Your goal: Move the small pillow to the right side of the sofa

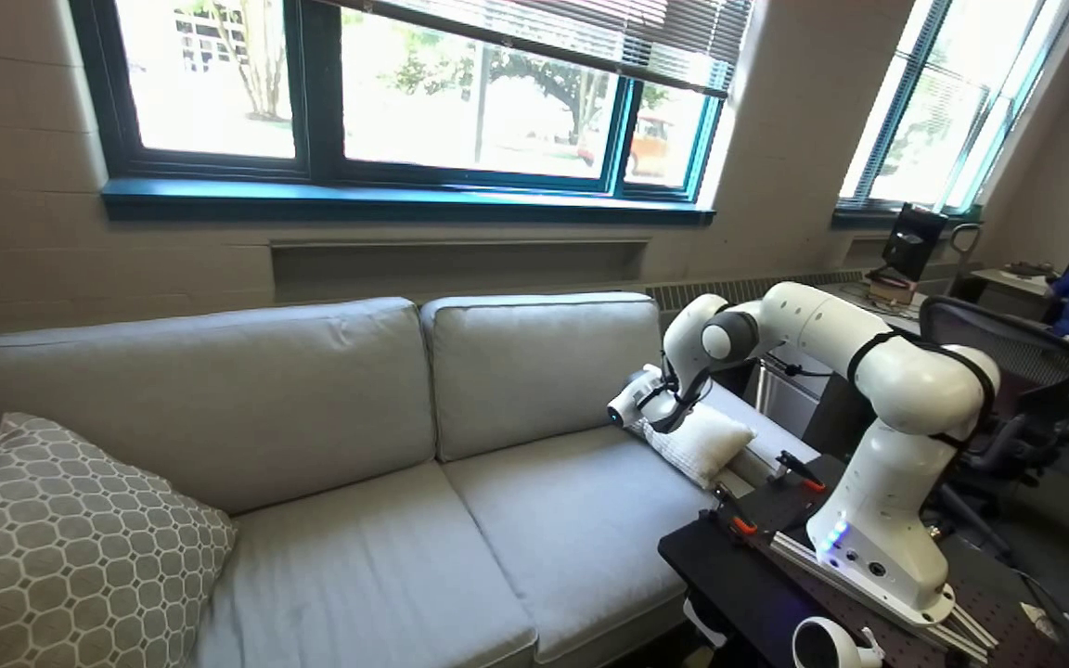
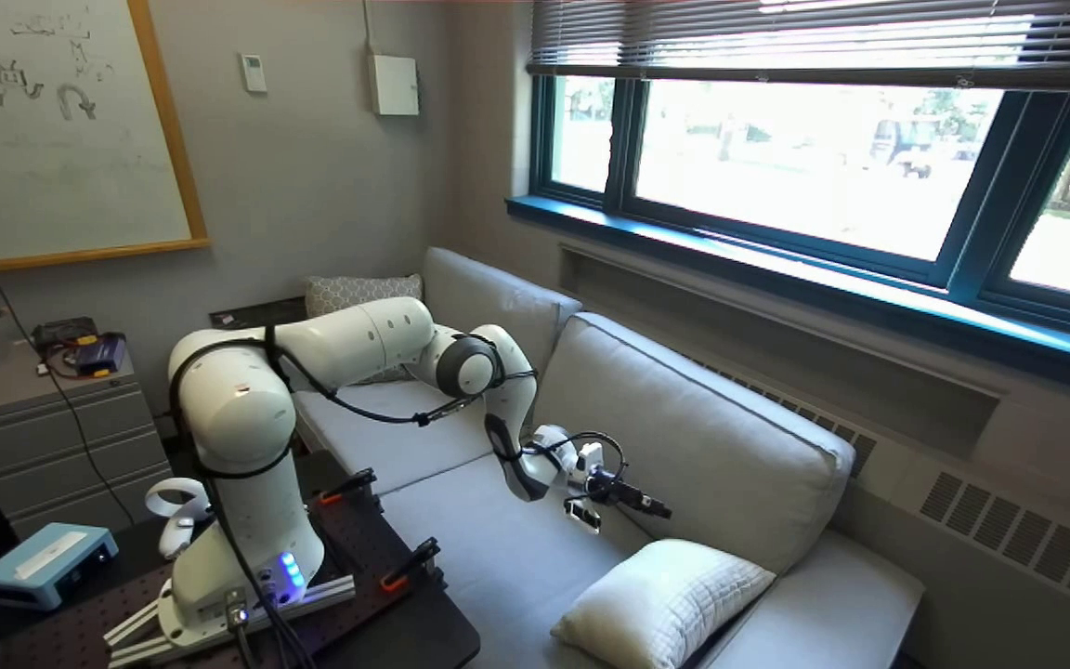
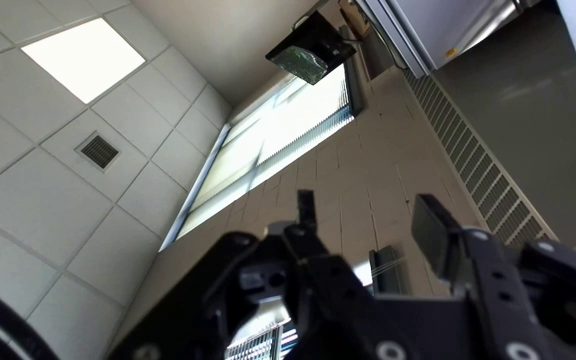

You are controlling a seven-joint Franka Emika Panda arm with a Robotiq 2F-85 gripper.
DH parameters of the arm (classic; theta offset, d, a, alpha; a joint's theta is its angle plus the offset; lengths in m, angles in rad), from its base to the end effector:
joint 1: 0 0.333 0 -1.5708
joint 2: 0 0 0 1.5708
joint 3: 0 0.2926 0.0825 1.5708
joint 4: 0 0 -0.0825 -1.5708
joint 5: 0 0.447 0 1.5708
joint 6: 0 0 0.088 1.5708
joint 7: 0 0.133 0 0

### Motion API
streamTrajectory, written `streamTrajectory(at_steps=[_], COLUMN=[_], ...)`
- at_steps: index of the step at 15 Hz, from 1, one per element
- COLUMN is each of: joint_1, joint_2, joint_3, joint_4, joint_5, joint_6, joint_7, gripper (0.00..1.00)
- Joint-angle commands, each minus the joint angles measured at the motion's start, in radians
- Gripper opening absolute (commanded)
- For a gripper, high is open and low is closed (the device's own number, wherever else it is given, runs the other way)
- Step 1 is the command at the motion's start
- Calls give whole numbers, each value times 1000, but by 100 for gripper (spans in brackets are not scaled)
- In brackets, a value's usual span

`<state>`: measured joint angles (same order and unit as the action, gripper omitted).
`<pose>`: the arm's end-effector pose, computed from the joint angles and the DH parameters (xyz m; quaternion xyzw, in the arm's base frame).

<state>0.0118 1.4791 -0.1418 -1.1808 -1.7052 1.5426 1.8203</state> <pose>0.6344 -0.2011 -0.1223 0.5938 -0.1859 0.3125 0.7177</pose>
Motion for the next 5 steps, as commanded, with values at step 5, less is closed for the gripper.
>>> streamTrajectory(at_steps=[5], joint_1=[-53], joint_2=[-1], joint_3=[48], joint_4=[53], joint_5=[26], joint_6=[74], joint_7=[-78], gripper=[100])
